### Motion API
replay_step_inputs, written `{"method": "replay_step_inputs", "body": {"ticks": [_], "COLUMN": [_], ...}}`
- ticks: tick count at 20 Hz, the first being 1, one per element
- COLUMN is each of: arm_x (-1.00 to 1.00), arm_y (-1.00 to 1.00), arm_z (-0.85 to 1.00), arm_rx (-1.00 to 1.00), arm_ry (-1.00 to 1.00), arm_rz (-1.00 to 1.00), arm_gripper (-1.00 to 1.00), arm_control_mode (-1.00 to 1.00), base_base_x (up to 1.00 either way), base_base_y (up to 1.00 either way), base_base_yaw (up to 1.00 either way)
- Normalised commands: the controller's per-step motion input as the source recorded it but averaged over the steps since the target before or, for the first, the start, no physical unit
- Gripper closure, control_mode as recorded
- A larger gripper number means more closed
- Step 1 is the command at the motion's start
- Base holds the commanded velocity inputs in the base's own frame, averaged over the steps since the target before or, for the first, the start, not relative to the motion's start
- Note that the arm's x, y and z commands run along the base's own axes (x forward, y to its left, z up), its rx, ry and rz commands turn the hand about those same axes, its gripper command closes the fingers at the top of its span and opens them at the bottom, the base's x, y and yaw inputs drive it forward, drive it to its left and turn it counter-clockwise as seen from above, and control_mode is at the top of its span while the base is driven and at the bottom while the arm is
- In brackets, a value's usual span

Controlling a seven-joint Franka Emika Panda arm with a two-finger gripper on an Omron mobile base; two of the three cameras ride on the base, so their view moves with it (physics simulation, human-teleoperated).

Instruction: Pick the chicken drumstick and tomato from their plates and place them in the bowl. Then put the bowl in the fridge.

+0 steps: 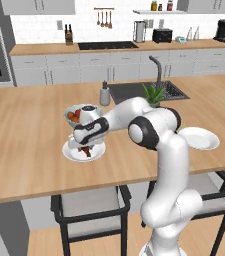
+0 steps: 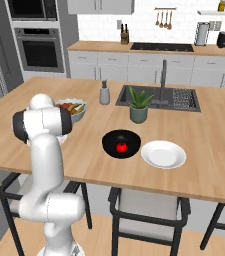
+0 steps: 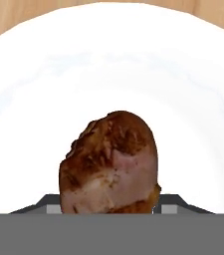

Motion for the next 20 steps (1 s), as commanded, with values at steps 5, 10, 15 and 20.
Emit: {"method": "replay_step_inputs", "body": {"ticks": [5,10,15,20], "arm_x": [-0.45,-0.74,-0.69,-0.30], "arm_y": [-0.41,-0.86,-1.00,-0.93], "arm_z": [0.72,0.75,0.59,0.63], "arm_rx": [0.00,0.00,0.01,0.00], "arm_ry": [0.00,0.00,0.00,0.03], "arm_rz": [0.00,0.00,0.00,-0.01], "arm_gripper": [1.00,1.00,1.00,1.00], "arm_control_mode": [-1.00,-1.00,-1.00,-1.00], "base_base_x": [0.00,0.00,0.00,0.00], "base_base_y": [0.00,0.00,0.00,0.00], "base_base_yaw": [0.00,0.00,0.00,0.00]}}
